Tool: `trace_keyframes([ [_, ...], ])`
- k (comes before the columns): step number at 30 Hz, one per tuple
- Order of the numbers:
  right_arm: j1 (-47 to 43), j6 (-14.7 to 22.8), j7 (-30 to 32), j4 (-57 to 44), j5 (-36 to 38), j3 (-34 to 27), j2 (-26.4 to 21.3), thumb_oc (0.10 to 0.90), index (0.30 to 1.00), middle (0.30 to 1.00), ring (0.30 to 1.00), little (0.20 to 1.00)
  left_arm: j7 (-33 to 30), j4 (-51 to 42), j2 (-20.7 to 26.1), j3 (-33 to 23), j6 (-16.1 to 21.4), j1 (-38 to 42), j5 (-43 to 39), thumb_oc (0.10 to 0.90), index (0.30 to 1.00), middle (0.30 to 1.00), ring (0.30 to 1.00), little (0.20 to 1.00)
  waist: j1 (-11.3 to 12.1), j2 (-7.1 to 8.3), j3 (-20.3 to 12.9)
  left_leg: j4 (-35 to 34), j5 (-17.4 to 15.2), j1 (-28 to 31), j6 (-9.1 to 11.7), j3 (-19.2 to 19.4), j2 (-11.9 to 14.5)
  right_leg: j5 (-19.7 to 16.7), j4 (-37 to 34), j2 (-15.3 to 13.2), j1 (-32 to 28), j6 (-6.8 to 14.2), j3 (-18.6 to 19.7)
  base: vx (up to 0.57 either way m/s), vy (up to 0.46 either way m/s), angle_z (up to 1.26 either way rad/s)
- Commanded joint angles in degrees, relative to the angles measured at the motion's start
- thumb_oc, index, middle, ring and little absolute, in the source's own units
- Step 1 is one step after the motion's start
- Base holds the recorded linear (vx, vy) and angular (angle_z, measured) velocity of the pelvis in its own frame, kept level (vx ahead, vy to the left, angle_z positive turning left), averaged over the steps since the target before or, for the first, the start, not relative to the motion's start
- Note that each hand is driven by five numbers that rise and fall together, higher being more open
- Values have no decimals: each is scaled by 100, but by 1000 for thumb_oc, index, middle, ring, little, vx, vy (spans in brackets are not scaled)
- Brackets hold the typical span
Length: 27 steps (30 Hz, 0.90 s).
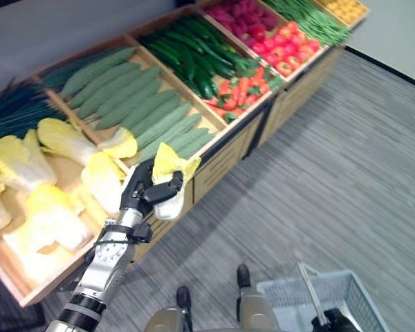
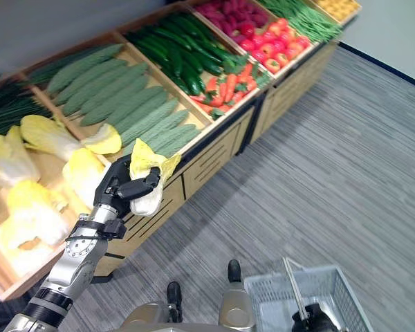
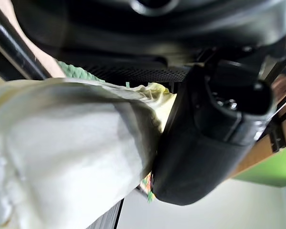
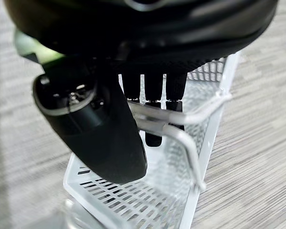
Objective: Get the vegetables into the basket
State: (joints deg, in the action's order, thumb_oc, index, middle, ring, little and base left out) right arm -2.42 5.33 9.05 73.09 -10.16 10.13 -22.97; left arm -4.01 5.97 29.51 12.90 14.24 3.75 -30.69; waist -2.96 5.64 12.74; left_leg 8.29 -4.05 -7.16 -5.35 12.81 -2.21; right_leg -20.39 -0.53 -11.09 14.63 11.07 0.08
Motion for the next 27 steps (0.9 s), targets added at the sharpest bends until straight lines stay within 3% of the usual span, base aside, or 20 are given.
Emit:
trace_keyframes([
  [1, 71, 72, 170, 18, 194, 20, -258, 400, 300, 300, 300, 300, 45, -950, 68, -444, 595, 364, -60, 400, 300, 300, 300, 300, 314, -193, -88, -395, 315, 324, 610, 160, 525, 1370, 1552, -611, -536, -75, -1545, -60, 92, -143],
  [2, 77, 73, 162, 59, 144, 32, -277, 400, 300, 300, 300, 300, 50, -1025, 91, -565, 576, 305, -57, 400, 300, 300, 300, 300, 433, -202, -172, -478, 236, 427, 661, 340, 569, 1629, 1789, -706, -784, -18, -1940, -38, 21, -130],
  [4, 62, 76, 165, 84, 95, 68, -231, 400, 300, 300, 300, 300, 81, -1047, 72, -613, 543, 237, -52, 400, 300, 300, 300, 300, 513, -148, -243, -543, 280, 516, 684, 608, 600, 1643, 1841, -650, -879, 18, -2026, -10, -93, -130],
  [5, 94, 75, 155, 114, 63, 84, -216, 400, 300, 300, 300, 300, 82, -1024, 96, -681, 530, 192, -4, 400, 300, 300, 300, 300, 572, -86, -285, -550, 272, 593, 736, 831, 640, 1601, 1530, -588, -925, 41, -2280, 2, -184, -96],
  [9, 244, 59, 167, 220, 101, -5, -225, 400, 300, 300, 300, 300, 164, -1011, 16, -656, 575, 180, -20, 400, 300, 300, 300, 300, 410, -154, -337, -584, 389, 721, 922, 1010, 830, 1811, 884, -240, -1117, -82, -2073, 45, -212, -62],
  [14, 397, 69, 191, 177, 169, -135, -278, 400, 300, 300, 300, 300, 152, -1000, -68, -659, 566, 188, -33, 400, 300, 300, 300, 300, 269, -221, -360, -547, 463, 824, 1056, 1104, 1008, 1990, 778, -40, -1188, -199, -2028, 33, -216, -10],
  [17, 459, 91, 185, 159, 216, -183, -346, 400, 300, 300, 300, 300, 139, -957, -132, -594, 575, 289, -66, 400, 300, 300, 300, 300, 174, -268, -294, -93, 530, 715, 1221, 1109, 1198, 2095, 747, 95, -1227, -322, -1927, -1, -202, -26],
  [18, 491, 97, 185, 176, 259, -229, -393, 400, 300, 300, 300, 300, 163, -933, -158, -559, 568, 348, -96, 400, 300, 300, 300, 300, 152, -285, -238, 444, 729, 548, 1406, 1045, 1433, 2141, 647, 212, -1333, -436, -1878, -66, -199, -18],
  [19, 461, 102, 185, 184, 279, -223, -434, 400, 300, 300, 300, 300, 170, -957, -164, -549, 580, 349, -109, 400, 300, 300, 300, 300, 196, -270, -188, 732, 980, 410, 1382, 803, 1443, 2069, 582, 286, -1327, -564, -1800, -66, -196, -24],
  [20, 460, 103, 184, 185, 279, -224, -434, 400, 300, 300, 300, 300, 171, -955, -165, -548, 580, 352, -110, 400, 300, 300, 300, 300, 194, -276, -190, 749, 976, 396, 1388, 794, 1454, 2066, 575, 296, -1327, -570, -1806, -65, -53, -29],
  [21, 425, 91, 195, 204, 264, -189, -457, 400, 300, 300, 300, 300, 151, -954, -185, -532, 589, 365, -115, 400, 300, 300, 300, 300, 245, -291, -170, 788, 1081, 319, 1412, 412, 1365, 2079, 548, 331, -1341, -587, -1711, 31, 8, -53],
  [22, 381, 93, 214, 217, 274, -155, -519, 400, 300, 300, 300, 300, 105, -930, -219, -483, 587, 385, -96, 400, 300, 300, 300, 300, 369, -293, -194, 427, 1027, 142, 1323, -346, 1063, 2047, 453, 347, -1320, -553, -1497, 32, 11, -51],
  [23, 382, 93, 214, 217, 274, -155, -519, 400, 300, 300, 300, 300, 105, -930, -219, -483, 587, 385, -96, 400, 300, 300, 300, 300, 367, -292, -199, 424, 1029, 138, 1323, -347, 1061, 2047, 452, 346, -1316, -553, -1498, 65, 34, -69],
  [25, 373, 109, 232, 213, 223, -96, -587, 400, 300, 300, 300, 300, 53, -898, -197, -476, 624, 360, -25, 400, 300, 300, 300, 300, 476, -282, -219, -98, 872, 41, 1252, -934, 973, 2030, 394, 362, -1316, -478, -1247, 107, 52, -56],
  [26, 378, 125, 233, 254, 210, -106, -672, 400, 300, 300, 300, 300, 44, -877, -187, -452, 626, 364, -11, 400, 300, 300, 300, 300, 506, -314, -259, -420, 979, -80, 1246, -1219, 1015, 2013, 359, 366, -1313, -427, -1134, 123, 81, -35],
  [27, 379, 138, 239, 293, 211, -119, -720, 400, 300, 300, 300, 300, 55, -879, -168, -420, 622, 357, 13, 400, 300, 300, 300, 300, 506, -342, -256, -412, 980, -107, 1231, -1274, 987, 2025, 383, 351, -1323, -412, -1094, 98, 103, -36],
])
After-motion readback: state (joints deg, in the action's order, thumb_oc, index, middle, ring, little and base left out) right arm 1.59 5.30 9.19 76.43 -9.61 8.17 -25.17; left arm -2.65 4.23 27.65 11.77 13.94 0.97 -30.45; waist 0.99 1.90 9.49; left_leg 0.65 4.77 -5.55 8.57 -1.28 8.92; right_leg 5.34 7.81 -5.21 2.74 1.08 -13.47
